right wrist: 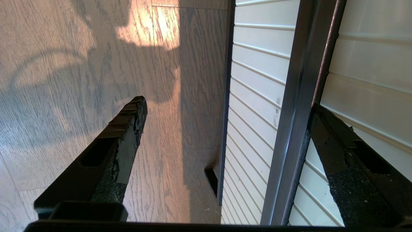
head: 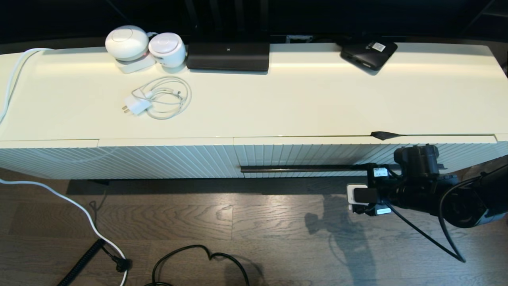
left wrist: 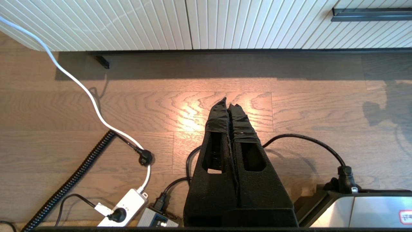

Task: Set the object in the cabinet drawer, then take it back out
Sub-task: Open the drawer

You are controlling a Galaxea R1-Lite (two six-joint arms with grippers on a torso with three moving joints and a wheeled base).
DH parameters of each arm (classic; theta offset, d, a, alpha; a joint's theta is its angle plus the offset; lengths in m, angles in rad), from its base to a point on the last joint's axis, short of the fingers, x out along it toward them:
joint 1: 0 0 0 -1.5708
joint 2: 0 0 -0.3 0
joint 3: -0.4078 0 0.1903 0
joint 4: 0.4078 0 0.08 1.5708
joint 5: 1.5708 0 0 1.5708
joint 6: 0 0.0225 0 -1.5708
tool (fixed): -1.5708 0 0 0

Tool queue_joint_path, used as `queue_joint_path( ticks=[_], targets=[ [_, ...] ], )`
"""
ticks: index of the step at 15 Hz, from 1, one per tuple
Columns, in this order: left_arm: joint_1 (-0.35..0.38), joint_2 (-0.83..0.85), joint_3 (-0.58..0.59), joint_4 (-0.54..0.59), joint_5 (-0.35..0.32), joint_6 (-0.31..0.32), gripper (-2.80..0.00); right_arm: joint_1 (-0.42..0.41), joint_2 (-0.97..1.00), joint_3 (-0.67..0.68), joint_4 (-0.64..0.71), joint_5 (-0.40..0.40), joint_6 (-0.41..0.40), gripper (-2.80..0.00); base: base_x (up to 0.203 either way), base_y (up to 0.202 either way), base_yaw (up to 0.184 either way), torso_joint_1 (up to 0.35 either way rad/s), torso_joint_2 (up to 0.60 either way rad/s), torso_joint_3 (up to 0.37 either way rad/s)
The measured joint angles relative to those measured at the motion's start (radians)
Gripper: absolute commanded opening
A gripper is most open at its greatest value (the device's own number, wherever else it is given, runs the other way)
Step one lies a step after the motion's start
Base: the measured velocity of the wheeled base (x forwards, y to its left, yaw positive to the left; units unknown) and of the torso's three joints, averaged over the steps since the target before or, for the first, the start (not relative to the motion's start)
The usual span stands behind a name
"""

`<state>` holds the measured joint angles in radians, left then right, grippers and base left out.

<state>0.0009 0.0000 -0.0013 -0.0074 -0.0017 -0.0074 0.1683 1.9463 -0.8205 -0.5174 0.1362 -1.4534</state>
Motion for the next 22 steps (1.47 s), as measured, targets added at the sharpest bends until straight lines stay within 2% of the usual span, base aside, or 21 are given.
queue_joint_path(
  ticks=[14, 22],
  targets=[
    [0.000, 0.000, 0.000, 0.000, 0.000, 0.000, -2.80, -0.002, -0.071, 0.196, -0.001, 0.000, 0.004, 0.00, 0.000, 0.000, 0.000, 0.000, 0.00, 0.000],
    [0.000, 0.000, 0.000, 0.000, 0.000, 0.000, -2.80, 0.010, -0.183, 0.319, 0.012, 0.001, 0.004, 0.00, 0.000, 0.000, 0.000, 0.000, 0.00, 0.000]
  ],
)
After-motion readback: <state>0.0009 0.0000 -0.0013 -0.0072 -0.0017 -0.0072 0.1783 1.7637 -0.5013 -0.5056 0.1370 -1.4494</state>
